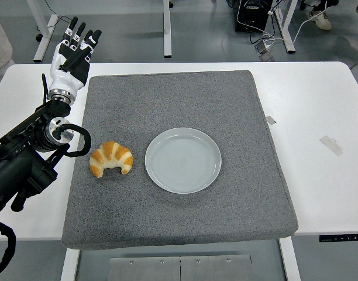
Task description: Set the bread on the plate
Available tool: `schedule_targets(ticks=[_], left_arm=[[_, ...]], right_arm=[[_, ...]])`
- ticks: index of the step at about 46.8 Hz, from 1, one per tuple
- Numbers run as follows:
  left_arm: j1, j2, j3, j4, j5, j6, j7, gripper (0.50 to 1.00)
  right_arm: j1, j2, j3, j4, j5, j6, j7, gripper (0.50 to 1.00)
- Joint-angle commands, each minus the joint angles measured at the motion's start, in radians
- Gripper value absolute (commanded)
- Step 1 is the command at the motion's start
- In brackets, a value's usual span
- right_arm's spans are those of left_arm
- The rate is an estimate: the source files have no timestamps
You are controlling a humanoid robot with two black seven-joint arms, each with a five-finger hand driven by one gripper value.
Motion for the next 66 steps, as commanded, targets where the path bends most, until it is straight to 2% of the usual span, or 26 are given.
schedule_targets(ticks=[1,5,14,22,26,31,34,44,58,66], left_arm=[[0.002,0.000,-0.006,-0.014,0.001,0.001,-0.020,0.980],[0.002,0.000,-0.014,-0.014,0.000,0.003,-0.085,0.980],[0.004,0.005,-0.020,-0.014,-0.002,0.001,-0.083,0.981],[-0.004,0.037,0.000,-0.020,0.017,-0.011,-0.083,0.981],[-0.022,0.086,0.044,-0.058,0.046,-0.054,-0.080,0.981],[-0.057,0.206,0.202,-0.149,0.113,-0.074,-0.082,0.980],[-0.092,0.250,0.279,-0.181,0.135,-0.086,-0.083,0.980],[-0.172,0.371,0.463,-0.189,0.259,-0.209,-0.083,0.980],[-0.168,0.508,0.498,-0.223,0.559,-0.362,-0.094,0.978],[-0.159,0.578,0.538,-0.299,0.768,-0.373,-0.121,0.975]], right_arm=[[0.000,0.000,0.000,0.000,0.000,0.000,0.001,1.000],[0.000,0.000,0.000,0.000,0.000,0.000,0.001,1.000],[0.000,0.000,0.000,0.000,0.000,0.000,0.001,1.000],[0.000,0.000,-0.001,0.000,0.000,0.000,0.001,1.000],[0.000,0.000,-0.001,0.000,0.000,0.000,0.001,1.000],[0.000,0.000,-0.001,0.000,0.000,0.000,0.001,1.000],[0.000,0.000,-0.001,0.000,0.000,0.000,0.001,1.000],[0.003,0.000,-0.001,-0.002,-0.001,0.000,0.001,1.000],[0.003,0.000,-0.001,-0.005,-0.001,0.000,0.001,1.000],[0.003,0.000,0.000,-0.002,-0.001,0.000,0.001,1.000]])
